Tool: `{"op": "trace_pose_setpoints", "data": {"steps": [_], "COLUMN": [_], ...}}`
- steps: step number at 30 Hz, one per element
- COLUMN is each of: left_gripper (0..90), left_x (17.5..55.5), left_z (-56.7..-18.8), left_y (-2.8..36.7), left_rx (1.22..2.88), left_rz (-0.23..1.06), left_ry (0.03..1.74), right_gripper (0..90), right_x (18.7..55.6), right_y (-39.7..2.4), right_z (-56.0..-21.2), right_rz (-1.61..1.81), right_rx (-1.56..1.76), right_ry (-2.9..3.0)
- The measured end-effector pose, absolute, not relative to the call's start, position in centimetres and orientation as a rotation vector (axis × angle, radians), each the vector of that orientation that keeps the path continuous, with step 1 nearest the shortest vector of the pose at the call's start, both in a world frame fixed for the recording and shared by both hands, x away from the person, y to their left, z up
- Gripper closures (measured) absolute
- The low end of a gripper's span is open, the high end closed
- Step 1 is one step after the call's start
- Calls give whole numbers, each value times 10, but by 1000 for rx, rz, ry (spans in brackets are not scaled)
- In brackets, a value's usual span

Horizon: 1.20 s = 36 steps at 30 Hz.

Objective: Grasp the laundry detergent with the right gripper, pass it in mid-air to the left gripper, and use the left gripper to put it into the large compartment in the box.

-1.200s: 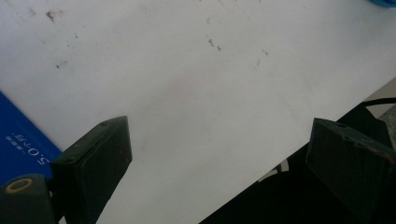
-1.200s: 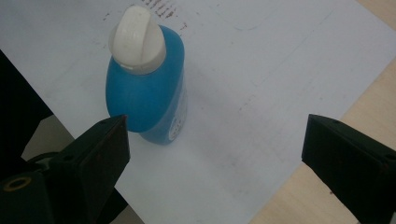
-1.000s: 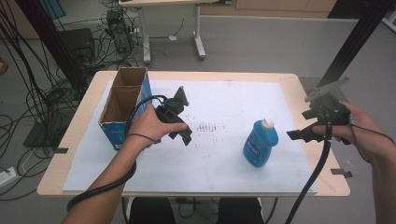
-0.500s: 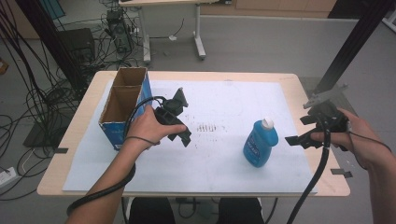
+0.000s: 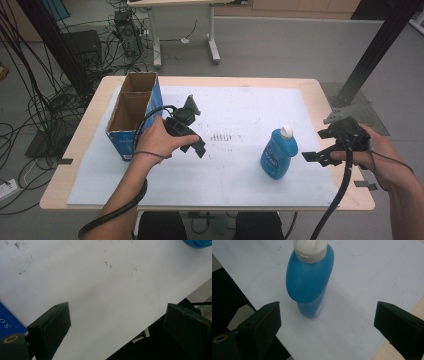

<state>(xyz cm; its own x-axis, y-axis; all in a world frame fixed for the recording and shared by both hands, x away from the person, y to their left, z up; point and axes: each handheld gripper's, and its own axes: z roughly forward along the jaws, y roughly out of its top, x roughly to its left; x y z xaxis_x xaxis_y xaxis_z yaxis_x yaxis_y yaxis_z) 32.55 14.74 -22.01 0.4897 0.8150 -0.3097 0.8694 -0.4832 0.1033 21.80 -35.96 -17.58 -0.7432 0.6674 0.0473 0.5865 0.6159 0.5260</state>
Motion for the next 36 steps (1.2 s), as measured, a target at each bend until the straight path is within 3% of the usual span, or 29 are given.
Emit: {"op": "trace_pose_setpoints", "data": {"steps": [36], "left_gripper": [74], "left_x": [304], "left_z": [-234], "left_y": [145], "left_rx": [2444], "left_rz": [-278], "left_ry": [1447], "right_gripper": [63], "right_x": [178], "right_y": [-366], "right_z": [-226], "right_rz": [879], "right_rx": [1086], "right_ry": [2571]}}
